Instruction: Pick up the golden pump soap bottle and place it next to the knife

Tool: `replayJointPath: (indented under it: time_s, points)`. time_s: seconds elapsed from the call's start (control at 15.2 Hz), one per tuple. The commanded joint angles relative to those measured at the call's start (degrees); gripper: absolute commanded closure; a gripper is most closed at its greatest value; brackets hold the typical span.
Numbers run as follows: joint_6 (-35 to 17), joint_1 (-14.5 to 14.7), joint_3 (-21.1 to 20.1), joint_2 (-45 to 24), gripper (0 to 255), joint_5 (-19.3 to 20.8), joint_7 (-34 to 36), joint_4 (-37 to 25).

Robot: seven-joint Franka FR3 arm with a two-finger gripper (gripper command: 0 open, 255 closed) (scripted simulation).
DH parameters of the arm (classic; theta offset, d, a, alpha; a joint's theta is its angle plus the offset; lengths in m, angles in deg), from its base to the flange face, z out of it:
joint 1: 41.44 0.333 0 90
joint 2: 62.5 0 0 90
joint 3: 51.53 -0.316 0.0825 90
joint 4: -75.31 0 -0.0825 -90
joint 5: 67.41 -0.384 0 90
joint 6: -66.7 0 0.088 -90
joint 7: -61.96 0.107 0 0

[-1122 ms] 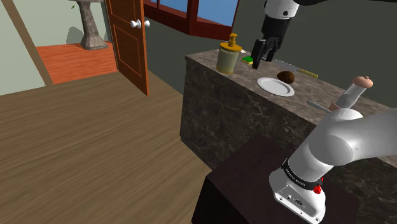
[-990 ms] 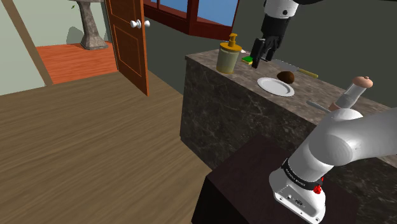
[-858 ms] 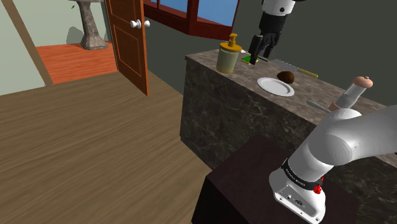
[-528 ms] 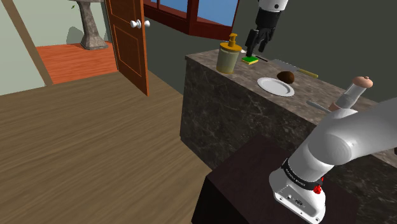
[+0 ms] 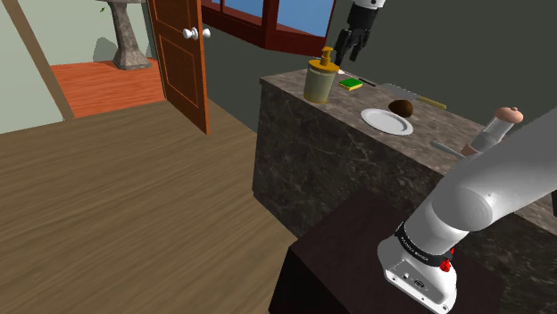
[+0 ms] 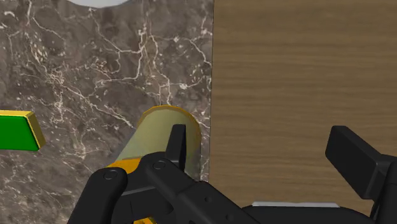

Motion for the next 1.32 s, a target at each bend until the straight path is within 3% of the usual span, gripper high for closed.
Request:
replayJointPath:
  time_s: [0.0,0.33,0.73,1.25]
  points:
    - [-0.2,-0.2,1.7,-4.3,0,-1.5,-2.9,-4.6]
    - [0.8,-1.4,4.9,-15.5,0,-6.7,-9.6,-17.3]
    - [5.2,-4.8,6.8,-29.5,0,-13.9,-16.1,-35.4]
    - [-0.8,-4.3,6.5,-29.3,0,-13.8,-16.2,-29.2]
